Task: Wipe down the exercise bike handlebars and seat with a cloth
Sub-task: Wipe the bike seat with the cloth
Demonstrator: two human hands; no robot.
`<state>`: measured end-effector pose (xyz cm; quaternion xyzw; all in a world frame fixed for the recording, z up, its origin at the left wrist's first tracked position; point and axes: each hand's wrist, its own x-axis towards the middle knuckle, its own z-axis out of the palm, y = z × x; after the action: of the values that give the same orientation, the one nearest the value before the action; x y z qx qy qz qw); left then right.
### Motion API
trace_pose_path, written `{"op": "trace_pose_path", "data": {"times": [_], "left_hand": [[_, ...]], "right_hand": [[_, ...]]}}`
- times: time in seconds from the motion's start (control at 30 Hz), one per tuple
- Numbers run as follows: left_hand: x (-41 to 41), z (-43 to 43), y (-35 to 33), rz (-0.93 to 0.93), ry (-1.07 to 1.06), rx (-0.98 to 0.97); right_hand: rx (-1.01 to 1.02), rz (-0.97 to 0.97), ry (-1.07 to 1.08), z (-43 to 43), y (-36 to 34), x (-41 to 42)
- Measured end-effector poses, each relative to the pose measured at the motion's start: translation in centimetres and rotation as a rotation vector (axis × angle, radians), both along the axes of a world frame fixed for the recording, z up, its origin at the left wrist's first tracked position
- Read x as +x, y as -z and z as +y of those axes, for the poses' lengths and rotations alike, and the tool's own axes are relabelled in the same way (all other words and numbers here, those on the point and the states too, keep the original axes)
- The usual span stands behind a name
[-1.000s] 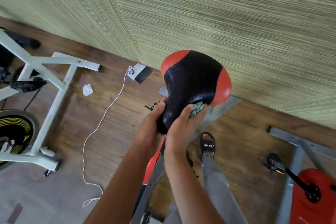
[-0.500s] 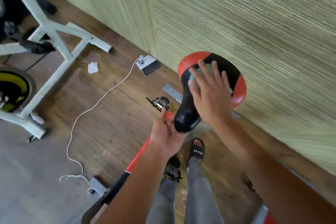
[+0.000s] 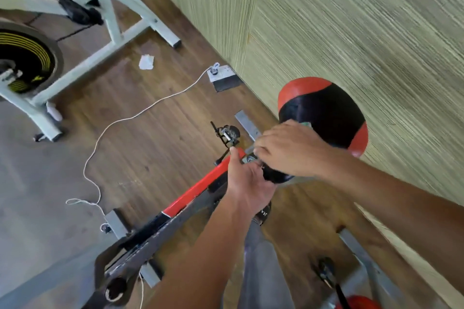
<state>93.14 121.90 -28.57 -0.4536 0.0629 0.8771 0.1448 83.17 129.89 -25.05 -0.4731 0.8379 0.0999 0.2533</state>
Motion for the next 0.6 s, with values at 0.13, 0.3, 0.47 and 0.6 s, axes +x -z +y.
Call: {"op": "trace_pose_path", "data": {"times": [0.13, 0.3, 0.47, 0.6], "left_hand": [[-1.1, 0.5, -1.2, 0.051, 0.219, -0.352], [1.7, 3.5, -0.4, 0.537, 0.611, -1.809], [3.4, 2.8, 2.7, 0.897, 0.770, -2.343], [3.1, 1.8, 3.7, 0.998, 0.860, -2.460]], "right_hand": [[-0.232, 0.185, 0.159, 2.6, 1.4, -2.2], [-0.415, 0.166, 0.154, 6.0, 1.6, -1.3], [-0.343, 0.196, 0.194, 5.5, 1.5, -5.9], [-0.322, 0.105, -0.140, 6.0, 1.4, -5.6]]}}
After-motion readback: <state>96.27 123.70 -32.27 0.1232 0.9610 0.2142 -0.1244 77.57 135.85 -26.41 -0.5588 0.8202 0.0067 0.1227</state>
